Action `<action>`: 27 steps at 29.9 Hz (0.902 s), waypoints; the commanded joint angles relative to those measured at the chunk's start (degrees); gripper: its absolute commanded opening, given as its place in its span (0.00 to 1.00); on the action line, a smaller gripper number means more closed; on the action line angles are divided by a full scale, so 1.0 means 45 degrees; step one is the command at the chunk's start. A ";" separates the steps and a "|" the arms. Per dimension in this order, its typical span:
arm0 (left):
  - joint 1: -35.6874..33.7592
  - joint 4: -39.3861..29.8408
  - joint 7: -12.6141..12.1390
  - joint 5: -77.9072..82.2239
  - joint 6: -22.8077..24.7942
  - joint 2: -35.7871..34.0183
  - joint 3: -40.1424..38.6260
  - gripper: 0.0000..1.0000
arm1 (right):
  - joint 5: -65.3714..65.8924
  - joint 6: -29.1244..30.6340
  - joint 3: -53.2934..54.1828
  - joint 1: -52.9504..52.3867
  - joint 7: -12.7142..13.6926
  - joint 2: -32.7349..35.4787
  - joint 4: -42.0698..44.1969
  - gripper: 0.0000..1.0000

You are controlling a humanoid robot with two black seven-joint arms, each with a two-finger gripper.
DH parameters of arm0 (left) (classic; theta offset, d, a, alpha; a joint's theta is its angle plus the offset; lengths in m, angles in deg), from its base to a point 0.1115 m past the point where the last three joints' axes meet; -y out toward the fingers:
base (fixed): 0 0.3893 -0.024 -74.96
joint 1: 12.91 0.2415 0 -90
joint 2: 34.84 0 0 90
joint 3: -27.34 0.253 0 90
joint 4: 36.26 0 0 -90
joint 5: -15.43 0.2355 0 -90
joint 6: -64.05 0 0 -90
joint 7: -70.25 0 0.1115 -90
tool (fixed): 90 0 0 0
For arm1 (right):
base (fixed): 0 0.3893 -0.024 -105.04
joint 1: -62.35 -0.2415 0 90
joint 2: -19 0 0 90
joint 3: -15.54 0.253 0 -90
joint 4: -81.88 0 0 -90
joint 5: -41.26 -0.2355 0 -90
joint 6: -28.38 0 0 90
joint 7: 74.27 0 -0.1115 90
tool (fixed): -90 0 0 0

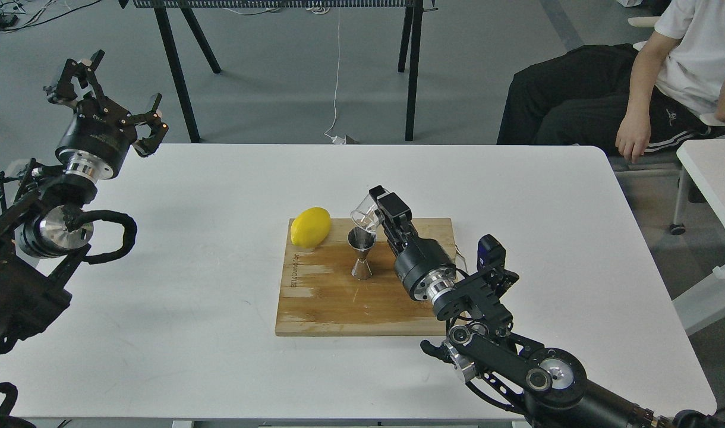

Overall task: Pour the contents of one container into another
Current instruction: 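Tilt the glass cup with the right gripper to pour into the jigger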

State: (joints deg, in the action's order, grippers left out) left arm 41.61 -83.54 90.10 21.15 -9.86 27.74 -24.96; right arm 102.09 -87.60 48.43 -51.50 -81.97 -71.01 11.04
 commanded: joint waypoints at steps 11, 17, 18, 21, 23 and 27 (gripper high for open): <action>0.0091 -0.0020 0.0024 -0.0001 -0.0001 -0.0116 0.0001 1.00 | 0.0446 -0.0007 -0.0628 -0.0637 -0.0339 0.0001 0.0254 0.32; 0.0092 -0.0020 0.0024 -0.0020 -0.0001 -0.0135 -0.0019 1.00 | 0.1695 -0.0221 -0.0805 -0.0657 -0.0651 0.0001 0.0663 0.32; 0.0092 -0.0020 0.0024 -0.0020 -0.0001 -0.0135 -0.0019 1.00 | 0.1793 -0.0260 -0.0805 -0.0657 -0.0671 0.0001 0.0684 0.32; 0.0072 -0.0020 0.0024 -0.0001 -0.0001 -0.0155 -0.0019 1.00 | 0.1930 -0.0300 -0.0805 -0.0638 -0.0710 0.0001 0.0684 0.32; 0.0072 -0.0020 0.0024 -0.0020 -0.0001 -0.0155 -0.0019 1.00 | 0.1970 -0.0319 -0.0805 -0.0619 -0.0710 0.0001 0.0684 0.32; 0.0072 -0.0020 0.0024 -0.0020 -0.0001 -0.0155 -0.0019 1.00 | 0.1970 -0.0398 -0.0805 -0.0579 -0.0710 0.0001 0.0665 0.32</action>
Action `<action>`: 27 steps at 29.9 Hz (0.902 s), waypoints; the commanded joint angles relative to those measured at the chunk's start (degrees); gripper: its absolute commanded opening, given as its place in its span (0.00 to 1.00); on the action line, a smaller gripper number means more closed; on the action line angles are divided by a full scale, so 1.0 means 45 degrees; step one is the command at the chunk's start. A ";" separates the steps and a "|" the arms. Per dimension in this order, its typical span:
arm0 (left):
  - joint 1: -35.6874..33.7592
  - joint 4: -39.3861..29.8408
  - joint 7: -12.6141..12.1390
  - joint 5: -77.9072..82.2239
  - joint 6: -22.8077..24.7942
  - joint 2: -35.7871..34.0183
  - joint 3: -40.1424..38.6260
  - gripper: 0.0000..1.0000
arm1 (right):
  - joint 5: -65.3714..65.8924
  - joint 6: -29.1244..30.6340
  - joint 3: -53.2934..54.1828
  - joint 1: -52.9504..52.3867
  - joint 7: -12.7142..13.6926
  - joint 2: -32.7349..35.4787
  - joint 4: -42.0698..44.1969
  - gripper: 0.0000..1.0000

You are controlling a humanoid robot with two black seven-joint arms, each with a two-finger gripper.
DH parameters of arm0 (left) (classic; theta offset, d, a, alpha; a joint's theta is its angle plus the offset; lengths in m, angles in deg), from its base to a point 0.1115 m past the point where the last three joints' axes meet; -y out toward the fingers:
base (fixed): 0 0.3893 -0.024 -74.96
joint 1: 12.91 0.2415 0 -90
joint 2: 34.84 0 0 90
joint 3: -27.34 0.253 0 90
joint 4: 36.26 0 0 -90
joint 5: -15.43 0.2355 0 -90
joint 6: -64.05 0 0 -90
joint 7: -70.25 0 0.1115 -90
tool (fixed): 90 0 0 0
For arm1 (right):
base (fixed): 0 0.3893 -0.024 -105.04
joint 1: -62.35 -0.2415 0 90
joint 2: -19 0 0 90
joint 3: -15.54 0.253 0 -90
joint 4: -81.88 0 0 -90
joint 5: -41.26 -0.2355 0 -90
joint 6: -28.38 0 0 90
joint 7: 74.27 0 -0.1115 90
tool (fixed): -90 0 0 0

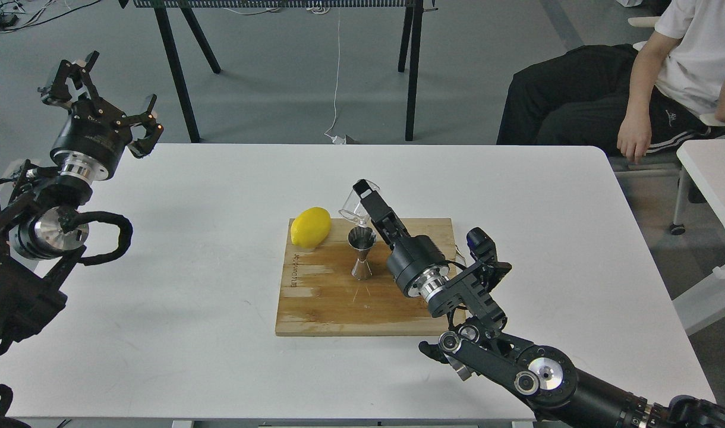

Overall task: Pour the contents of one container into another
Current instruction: 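Tilt the glass cup with the right gripper to pour into the jigger, then turn the glass cup upright and carry it back with the right gripper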

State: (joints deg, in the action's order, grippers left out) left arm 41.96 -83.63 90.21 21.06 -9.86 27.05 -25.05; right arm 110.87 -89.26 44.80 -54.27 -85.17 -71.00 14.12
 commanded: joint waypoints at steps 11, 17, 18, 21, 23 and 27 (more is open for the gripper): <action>-0.0026 -0.0001 -0.0002 0.0000 -0.0020 -0.0022 0.0000 1.00 | -0.3468 -0.0009 0.1366 0.0272 0.0291 0.0000 -0.1227 0.33; -0.0026 -0.0001 -0.0021 0.0000 -0.0001 -0.0022 0.0000 1.00 | -0.6791 0.0069 0.2674 0.0330 0.0682 0.0351 -0.2479 0.33; -0.0026 -0.0001 -0.0002 0.0000 -0.0001 -0.0003 0.0000 1.00 | -0.7434 0.0069 0.3024 0.0427 0.0741 0.0410 -0.2616 0.33; -0.0084 -0.0001 -0.0021 0.0000 -0.0020 -0.0002 0.0000 1.00 | -0.9270 0.0147 0.4487 0.0934 0.0877 0.0566 -0.2676 0.33; -0.0104 -0.0001 -0.0021 0.0000 -0.0020 -0.0002 0.0000 1.00 | -1.0403 0.0186 0.5445 0.1227 0.1150 0.0605 -0.2676 0.33; -0.0143 -0.0001 -0.0002 0.0000 -0.0059 -0.0022 -0.0058 1.00 | -1.2104 0.0206 0.7165 0.1658 0.1658 0.0703 -0.2637 0.34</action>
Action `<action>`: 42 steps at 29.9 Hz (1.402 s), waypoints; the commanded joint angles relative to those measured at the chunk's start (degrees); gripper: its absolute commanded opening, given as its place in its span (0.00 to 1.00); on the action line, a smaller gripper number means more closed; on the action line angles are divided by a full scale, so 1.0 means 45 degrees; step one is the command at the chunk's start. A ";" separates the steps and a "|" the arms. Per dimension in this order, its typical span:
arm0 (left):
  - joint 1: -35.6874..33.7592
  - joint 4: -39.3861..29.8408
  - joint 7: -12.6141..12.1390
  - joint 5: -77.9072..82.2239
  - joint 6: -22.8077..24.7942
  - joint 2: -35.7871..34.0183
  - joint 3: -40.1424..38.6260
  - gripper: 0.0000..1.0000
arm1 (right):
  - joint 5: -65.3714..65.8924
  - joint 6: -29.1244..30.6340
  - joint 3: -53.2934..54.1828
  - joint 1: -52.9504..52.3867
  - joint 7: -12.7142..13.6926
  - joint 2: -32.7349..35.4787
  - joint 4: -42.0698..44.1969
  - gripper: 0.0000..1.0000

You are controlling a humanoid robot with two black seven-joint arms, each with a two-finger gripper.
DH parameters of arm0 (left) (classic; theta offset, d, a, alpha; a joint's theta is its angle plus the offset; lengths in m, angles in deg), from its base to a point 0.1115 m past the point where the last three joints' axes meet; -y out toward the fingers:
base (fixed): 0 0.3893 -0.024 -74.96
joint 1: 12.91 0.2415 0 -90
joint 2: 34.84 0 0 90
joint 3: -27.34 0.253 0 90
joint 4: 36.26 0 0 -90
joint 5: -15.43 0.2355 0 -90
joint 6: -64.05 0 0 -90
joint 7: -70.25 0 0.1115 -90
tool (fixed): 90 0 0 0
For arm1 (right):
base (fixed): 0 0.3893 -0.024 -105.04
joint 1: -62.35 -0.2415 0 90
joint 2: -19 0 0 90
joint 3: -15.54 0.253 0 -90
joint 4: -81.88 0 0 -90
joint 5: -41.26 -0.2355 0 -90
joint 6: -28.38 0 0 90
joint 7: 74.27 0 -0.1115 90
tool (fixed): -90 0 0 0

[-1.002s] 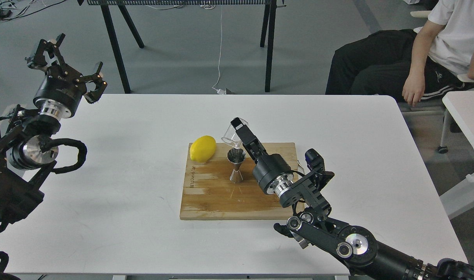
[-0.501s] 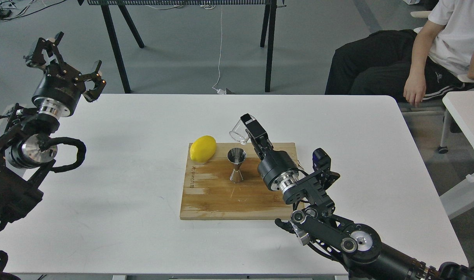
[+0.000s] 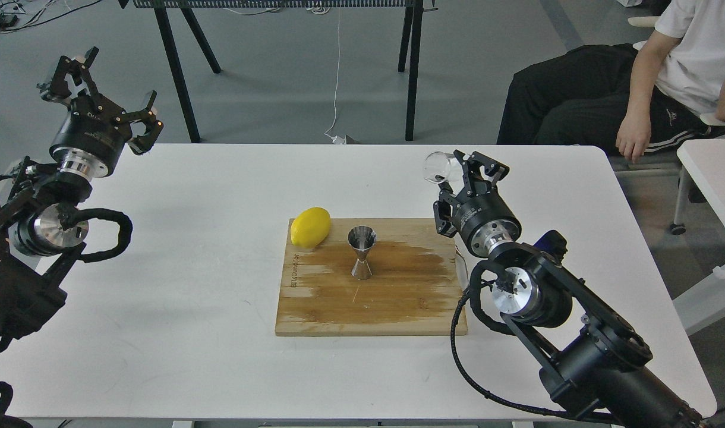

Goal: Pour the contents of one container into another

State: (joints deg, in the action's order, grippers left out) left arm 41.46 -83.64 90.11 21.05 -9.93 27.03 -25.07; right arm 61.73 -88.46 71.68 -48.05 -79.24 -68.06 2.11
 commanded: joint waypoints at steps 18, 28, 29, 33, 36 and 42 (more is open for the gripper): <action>-0.0401 0.0237 0.0041 -0.0193 0.0015 -0.0271 -0.0286 1.00 | -0.6185 0.3366 0.5979 0.1078 0.2568 0.0186 0.4930 0.36; -0.0421 0.0237 0.0022 -0.0174 -0.0004 -0.0407 -0.0267 1.00 | -0.6520 0.4929 0.5941 0.0317 0.2862 0.0225 0.8017 0.37; -0.0421 0.0237 0.0022 -0.0174 0.0015 -0.0408 -0.0267 1.00 | -0.6520 0.5026 0.5922 0.0297 0.2862 0.0205 0.8154 0.37; -0.0421 0.0237 0.0041 -0.0174 -0.0004 -0.0369 -0.0286 1.00 | -0.6520 0.5183 0.5882 0.0296 0.2843 0.0205 0.8214 0.38; -0.0421 0.0237 0.0022 -0.0174 -0.0024 -0.0368 -0.0286 1.00 | -0.6520 0.5183 0.5882 0.0296 0.2823 0.0205 0.8214 0.43; -0.0519 0.0237 0.0002 -0.0174 -0.0004 -0.0368 -0.0247 1.00 | -0.6500 0.5164 0.5882 0.0316 0.2804 0.0225 0.8214 0.54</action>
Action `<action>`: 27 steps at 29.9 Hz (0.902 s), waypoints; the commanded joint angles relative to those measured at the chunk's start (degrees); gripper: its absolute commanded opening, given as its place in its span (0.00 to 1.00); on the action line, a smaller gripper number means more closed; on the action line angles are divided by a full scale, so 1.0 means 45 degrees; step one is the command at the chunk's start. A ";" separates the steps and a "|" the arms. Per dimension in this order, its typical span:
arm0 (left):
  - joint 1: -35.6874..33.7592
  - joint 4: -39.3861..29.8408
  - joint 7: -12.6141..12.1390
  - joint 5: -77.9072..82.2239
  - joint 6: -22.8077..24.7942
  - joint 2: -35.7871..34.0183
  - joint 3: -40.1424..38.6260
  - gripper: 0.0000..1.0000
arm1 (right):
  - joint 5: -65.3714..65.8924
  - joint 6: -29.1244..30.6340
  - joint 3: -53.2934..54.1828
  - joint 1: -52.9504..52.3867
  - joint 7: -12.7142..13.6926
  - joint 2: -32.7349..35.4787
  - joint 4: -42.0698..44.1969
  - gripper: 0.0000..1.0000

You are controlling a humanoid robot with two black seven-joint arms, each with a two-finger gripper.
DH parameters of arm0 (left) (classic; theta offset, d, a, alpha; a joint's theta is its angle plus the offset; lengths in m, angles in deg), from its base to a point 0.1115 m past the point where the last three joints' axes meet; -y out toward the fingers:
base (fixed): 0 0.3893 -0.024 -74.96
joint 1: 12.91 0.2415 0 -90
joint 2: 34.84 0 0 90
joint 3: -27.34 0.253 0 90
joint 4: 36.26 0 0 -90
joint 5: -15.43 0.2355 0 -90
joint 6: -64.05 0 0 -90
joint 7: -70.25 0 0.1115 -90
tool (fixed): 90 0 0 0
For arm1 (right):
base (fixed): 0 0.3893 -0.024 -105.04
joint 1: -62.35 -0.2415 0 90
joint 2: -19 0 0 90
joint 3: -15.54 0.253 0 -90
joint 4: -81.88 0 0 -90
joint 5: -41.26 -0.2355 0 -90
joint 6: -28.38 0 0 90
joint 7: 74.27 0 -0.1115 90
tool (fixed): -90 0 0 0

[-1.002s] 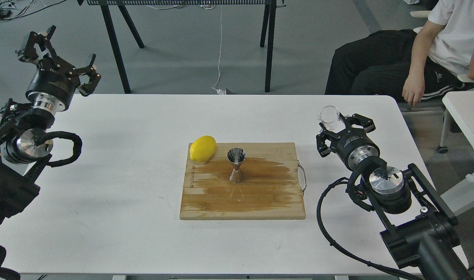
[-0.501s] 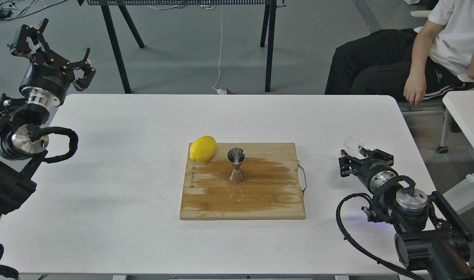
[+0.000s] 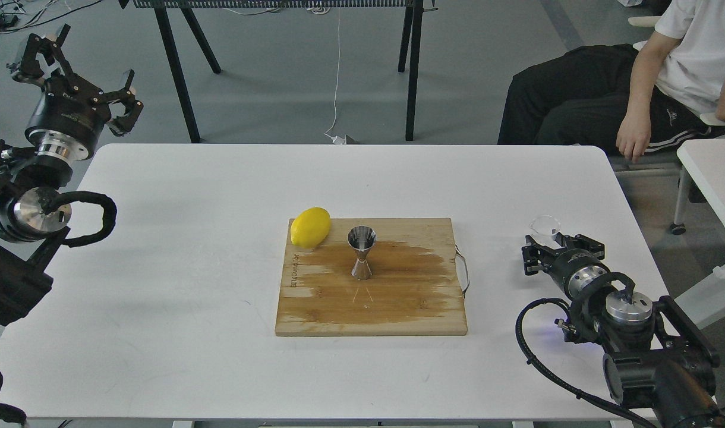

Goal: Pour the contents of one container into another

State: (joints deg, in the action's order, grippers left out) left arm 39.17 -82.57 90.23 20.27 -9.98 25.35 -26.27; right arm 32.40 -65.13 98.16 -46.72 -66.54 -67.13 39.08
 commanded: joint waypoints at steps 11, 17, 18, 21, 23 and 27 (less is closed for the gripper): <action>-0.0051 -0.0001 -0.0005 0.0000 0.0006 -0.0036 0.0078 1.00 | 0.0016 0.0019 -0.0080 0.0175 -0.0057 -0.0002 0.0021 0.54; -0.0051 -0.0001 -0.0005 0.0000 0.0025 -0.0036 0.0078 1.00 | -0.0023 0.0019 -0.0002 0.0856 -0.0097 0.0037 -0.0505 0.99; -0.0051 -0.0001 -0.0005 0.0000 0.0025 -0.0036 0.0078 1.00 | -0.0023 0.0019 0.0017 0.1149 -0.0097 0.0095 -0.0856 0.99; -0.0031 -0.0001 -0.0005 0.0000 0.0025 -0.0036 0.0078 1.00 | -0.0023 0.0077 0.0056 0.2262 -0.0116 0.0544 -0.2611 0.99; -0.0051 -0.0001 -0.0005 0.0000 0.0025 -0.0036 0.0078 1.00 | -0.0023 0.0097 0.0173 0.3004 -0.0136 0.0720 -0.3939 0.99; -0.0051 -0.0001 -0.0005 0.0000 0.0006 -0.0036 0.0058 1.00 | 0.0016 0.0952 0.0174 0.3923 -0.0194 0.1480 -0.6109 1.00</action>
State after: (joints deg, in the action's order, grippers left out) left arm 38.95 -82.58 90.21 20.28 -9.88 25.18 -25.92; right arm 32.32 -64.08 98.86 -31.72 -67.15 -62.82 17.86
